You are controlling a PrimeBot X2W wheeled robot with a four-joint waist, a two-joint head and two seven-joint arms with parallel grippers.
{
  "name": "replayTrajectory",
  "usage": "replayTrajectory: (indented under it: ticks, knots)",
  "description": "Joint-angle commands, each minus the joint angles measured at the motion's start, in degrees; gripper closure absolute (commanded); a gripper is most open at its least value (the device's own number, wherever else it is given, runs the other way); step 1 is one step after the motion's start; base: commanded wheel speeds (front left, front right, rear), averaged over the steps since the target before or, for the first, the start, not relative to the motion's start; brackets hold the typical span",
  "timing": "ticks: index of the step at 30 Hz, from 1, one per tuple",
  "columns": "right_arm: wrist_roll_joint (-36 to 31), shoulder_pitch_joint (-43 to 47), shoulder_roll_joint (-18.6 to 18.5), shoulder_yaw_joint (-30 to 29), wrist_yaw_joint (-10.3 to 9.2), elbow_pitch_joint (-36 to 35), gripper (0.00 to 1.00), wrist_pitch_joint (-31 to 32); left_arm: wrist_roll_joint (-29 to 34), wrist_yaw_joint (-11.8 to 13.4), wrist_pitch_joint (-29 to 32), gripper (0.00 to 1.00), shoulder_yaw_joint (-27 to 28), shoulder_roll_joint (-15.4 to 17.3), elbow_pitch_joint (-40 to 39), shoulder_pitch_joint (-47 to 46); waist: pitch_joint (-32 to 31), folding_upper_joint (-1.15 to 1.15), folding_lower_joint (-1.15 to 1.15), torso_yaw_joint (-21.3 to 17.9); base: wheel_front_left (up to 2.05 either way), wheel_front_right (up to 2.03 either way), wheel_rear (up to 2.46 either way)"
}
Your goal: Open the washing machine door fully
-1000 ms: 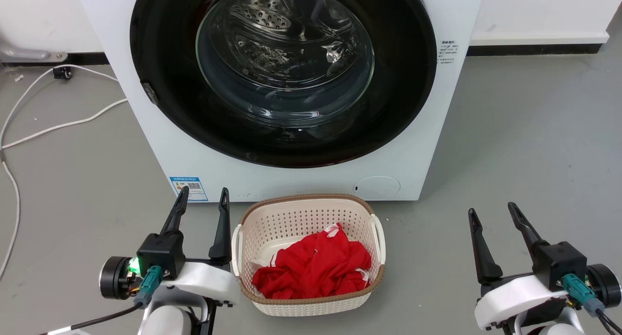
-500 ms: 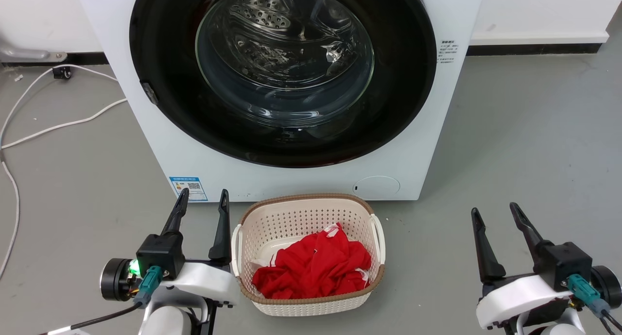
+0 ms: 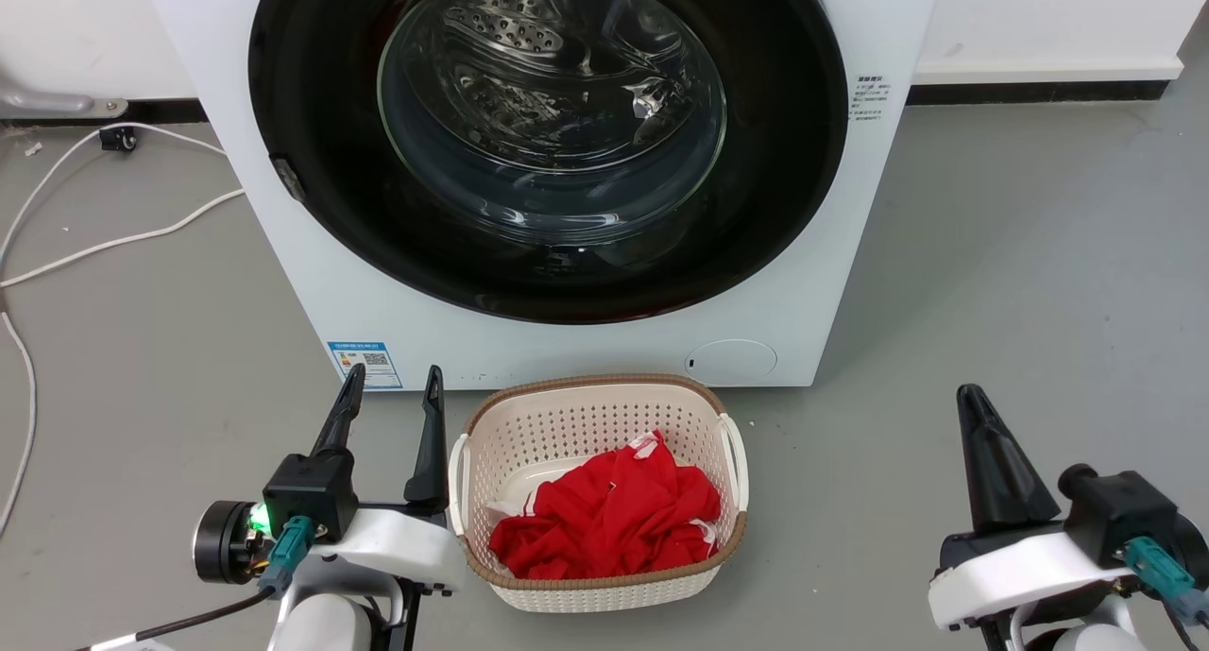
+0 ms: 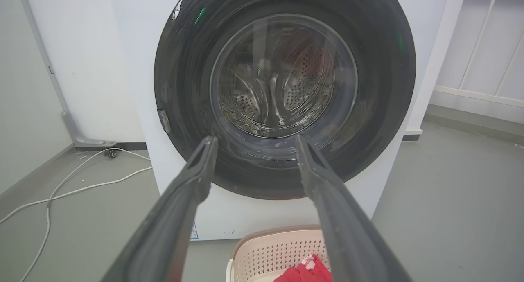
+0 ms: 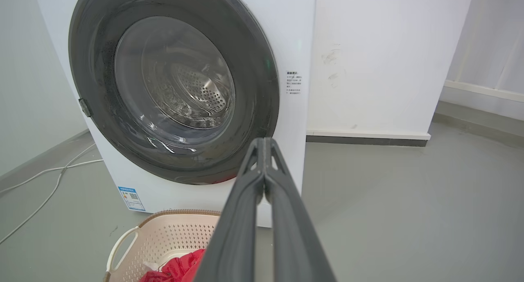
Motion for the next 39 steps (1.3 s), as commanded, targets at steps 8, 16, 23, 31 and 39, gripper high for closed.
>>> replayTrajectory:
  ticks: [8, 16, 23, 31, 39]
  knots:
    - [20.3, -2.8, 0.2, -1.0, -0.04, -3.3, 1.0, -3.1, -0.1, -0.2, -0.3, 0.0, -0.1, -0.1, -0.1, -0.9, 0.7, 0.0, 0.0, 0.1, 0.0, 0.0, 0.0]
    - [34.7, -8.6, 0.2, -5.9, -0.03, -6.9, 1.0, -3.5, -0.3, -0.1, -0.2, 0.0, 0.1, -0.1, -1.4, -2.3, 3.9, 0.0, 0.0, 0.1, 0.0, 0.0, 0.0]
    - [47.5, -17.9, 0.2, -10.3, -0.03, -6.8, 1.0, -3.6, -0.3, 0.3, -0.2, 0.0, 0.2, -0.1, -3.3, -4.3, 8.1, 0.0, 0.0, 0.3, 0.0, 0.0, 0.0]
    - [61.4, -33.7, -2.6, -16.6, -0.03, -0.8, 1.0, 3.7, -0.8, 0.9, -0.2, 0.0, -0.4, -0.1, -5.8, -7.6, 13.3, 0.0, 0.0, 1.3, 0.0, 0.0, 0.0]
    - [63.1, -53.2, -8.4, -17.8, -0.02, 11.4, 1.0, 13.3, -1.4, 1.8, -0.2, 0.0, -1.2, -0.1, -7.8, -11.6, 19.0, 0.0, 0.0, 2.4, 0.0, 0.0, 0.0]
